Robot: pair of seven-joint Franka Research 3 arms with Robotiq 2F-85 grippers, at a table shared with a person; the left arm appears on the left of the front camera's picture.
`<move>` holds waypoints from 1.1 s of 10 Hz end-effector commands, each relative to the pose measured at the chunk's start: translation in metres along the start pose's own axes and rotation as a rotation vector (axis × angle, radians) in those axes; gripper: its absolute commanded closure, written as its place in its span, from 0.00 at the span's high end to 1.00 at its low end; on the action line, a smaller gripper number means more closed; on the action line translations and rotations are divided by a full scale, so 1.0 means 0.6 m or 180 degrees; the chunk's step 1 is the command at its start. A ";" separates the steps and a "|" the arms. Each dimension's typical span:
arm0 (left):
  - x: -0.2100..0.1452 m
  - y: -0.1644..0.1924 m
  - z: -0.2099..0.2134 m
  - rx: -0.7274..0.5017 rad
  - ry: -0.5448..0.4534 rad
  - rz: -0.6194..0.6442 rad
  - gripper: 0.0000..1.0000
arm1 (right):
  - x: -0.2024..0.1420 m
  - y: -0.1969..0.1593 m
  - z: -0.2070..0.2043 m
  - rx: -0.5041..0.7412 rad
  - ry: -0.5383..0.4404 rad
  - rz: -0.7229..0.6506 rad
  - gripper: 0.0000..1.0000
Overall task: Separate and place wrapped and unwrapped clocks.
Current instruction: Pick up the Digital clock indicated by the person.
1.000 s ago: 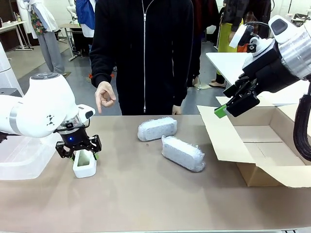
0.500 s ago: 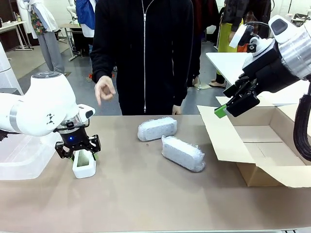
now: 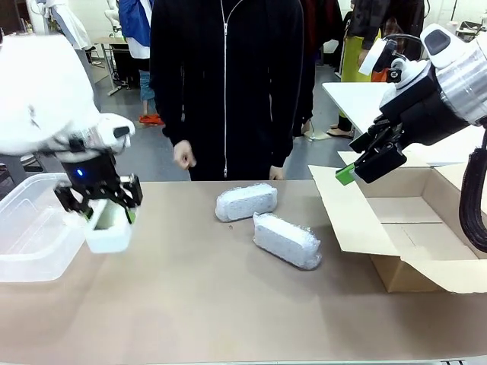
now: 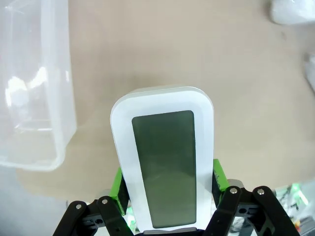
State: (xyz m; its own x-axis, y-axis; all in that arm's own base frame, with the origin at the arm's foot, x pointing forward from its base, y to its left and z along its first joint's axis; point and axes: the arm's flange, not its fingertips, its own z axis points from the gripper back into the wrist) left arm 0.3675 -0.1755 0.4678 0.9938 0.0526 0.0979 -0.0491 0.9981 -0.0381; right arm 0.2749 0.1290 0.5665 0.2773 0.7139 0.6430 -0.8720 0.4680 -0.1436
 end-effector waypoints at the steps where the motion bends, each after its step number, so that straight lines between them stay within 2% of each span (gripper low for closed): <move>1: -0.028 0.006 0.113 -0.0298 -0.0025 -0.0400 0.37 | -0.001 0.000 -0.001 0.0044 -0.0010 -0.0003 1.00; 3: -0.048 -0.005 0.197 -0.0331 -0.0387 -0.0421 0.37 | -0.001 0.000 -0.001 0.0044 -0.0010 -0.0003 1.00; 4: -0.062 -0.014 0.213 -0.0269 -0.0484 -0.0432 0.37 | -0.001 0.000 -0.001 0.0044 -0.0010 -0.0003 1.00; 5: -0.061 -0.017 0.207 -0.0270 -0.0344 -0.0470 0.37 | -0.001 0.000 -0.001 0.0044 -0.0010 -0.0003 1.00; 6: -0.040 -0.015 0.170 -0.0301 -0.0012 -0.0528 0.37 | -0.001 0.000 -0.001 0.0044 -0.0010 -0.0003 1.00; 7: -0.068 -0.016 0.231 -0.0277 -0.0456 -0.0406 0.37 | -0.001 0.000 -0.001 0.0044 -0.0010 -0.0003 1.00; 11: -0.068 -0.016 0.231 -0.0277 -0.0456 -0.0406 0.37 | -0.001 0.000 -0.001 0.0044 -0.0010 -0.0003 1.00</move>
State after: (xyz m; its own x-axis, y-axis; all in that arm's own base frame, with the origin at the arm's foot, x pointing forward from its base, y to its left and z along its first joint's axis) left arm 0.3134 -0.1829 0.5999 0.9692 -0.0694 0.2362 0.0963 0.9898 -0.1046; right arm 0.2748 0.1290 0.5666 0.2773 0.7140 0.6429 -0.8719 0.4682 -0.1439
